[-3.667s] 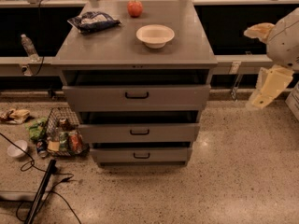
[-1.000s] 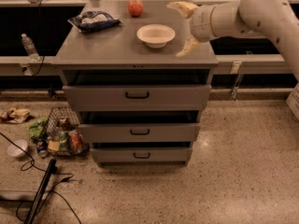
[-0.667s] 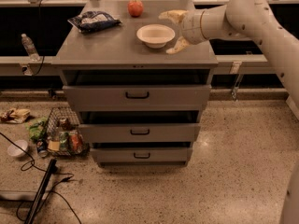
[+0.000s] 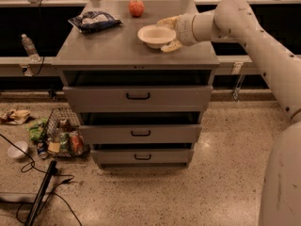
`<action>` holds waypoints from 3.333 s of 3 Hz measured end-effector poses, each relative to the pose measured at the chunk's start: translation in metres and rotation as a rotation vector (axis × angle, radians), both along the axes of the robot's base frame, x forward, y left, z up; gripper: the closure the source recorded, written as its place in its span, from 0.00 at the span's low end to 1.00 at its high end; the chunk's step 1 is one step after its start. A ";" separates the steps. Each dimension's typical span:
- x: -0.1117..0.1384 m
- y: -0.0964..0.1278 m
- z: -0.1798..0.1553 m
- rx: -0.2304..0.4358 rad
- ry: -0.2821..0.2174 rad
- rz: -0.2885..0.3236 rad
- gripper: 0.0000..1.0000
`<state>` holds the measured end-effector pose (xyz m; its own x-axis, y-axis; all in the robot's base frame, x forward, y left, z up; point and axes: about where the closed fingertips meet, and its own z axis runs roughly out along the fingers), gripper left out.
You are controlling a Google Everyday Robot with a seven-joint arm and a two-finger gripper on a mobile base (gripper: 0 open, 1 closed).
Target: Move paper bowl near apple
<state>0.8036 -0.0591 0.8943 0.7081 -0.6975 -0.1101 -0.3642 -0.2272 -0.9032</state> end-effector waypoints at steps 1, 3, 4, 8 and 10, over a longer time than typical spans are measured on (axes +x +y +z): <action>0.015 0.004 -0.009 -0.012 -0.001 -0.017 0.58; 0.039 0.012 -0.019 -0.024 0.013 -0.050 0.99; 0.055 0.023 0.001 -0.010 -0.010 -0.080 1.00; 0.126 0.071 0.024 0.062 0.070 -0.202 0.83; 0.140 0.075 0.005 0.087 0.117 -0.230 0.36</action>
Offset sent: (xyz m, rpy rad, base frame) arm 0.0479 0.0038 -0.0237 -0.0449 0.0085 -0.0703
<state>0.9438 0.0159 0.8993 0.5109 -0.8229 -0.2487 -0.5005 -0.0495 -0.8643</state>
